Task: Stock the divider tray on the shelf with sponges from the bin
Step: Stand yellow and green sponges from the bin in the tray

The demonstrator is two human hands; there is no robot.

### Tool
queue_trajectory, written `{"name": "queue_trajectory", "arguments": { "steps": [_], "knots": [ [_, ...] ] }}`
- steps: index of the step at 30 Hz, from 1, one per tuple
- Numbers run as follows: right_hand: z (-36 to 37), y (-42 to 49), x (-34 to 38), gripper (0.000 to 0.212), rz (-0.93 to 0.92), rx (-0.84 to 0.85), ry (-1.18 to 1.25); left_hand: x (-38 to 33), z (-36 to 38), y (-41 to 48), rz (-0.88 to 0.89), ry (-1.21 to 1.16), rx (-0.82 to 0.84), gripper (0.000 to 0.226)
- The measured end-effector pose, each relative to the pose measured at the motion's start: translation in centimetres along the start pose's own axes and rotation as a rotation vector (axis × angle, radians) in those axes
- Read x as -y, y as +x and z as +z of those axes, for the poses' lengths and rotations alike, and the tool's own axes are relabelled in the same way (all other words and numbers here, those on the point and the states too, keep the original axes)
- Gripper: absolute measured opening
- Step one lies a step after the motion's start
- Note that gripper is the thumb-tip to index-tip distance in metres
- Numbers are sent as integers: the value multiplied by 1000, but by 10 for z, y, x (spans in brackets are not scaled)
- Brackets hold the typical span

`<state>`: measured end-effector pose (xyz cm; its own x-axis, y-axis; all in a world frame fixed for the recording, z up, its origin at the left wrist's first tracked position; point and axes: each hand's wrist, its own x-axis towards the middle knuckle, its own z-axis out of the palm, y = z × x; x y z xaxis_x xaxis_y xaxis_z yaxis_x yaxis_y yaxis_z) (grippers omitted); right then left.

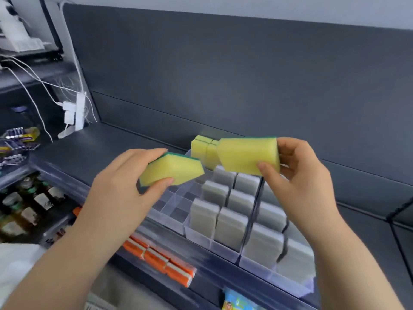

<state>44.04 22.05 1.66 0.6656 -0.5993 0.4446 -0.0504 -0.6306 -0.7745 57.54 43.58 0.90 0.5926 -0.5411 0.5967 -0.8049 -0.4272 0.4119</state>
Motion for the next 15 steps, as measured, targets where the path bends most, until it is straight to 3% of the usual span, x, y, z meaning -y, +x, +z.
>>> {"name": "queue_trajectory", "arguments": {
  "steps": [11,15],
  "knots": [
    [95,22,10,37,229,-122,-200,144,37,63,-19,-196,134,46],
    [139,51,30,35,190,-85,-367,202,38,92,-23,-244,180,46]
  ]
}}
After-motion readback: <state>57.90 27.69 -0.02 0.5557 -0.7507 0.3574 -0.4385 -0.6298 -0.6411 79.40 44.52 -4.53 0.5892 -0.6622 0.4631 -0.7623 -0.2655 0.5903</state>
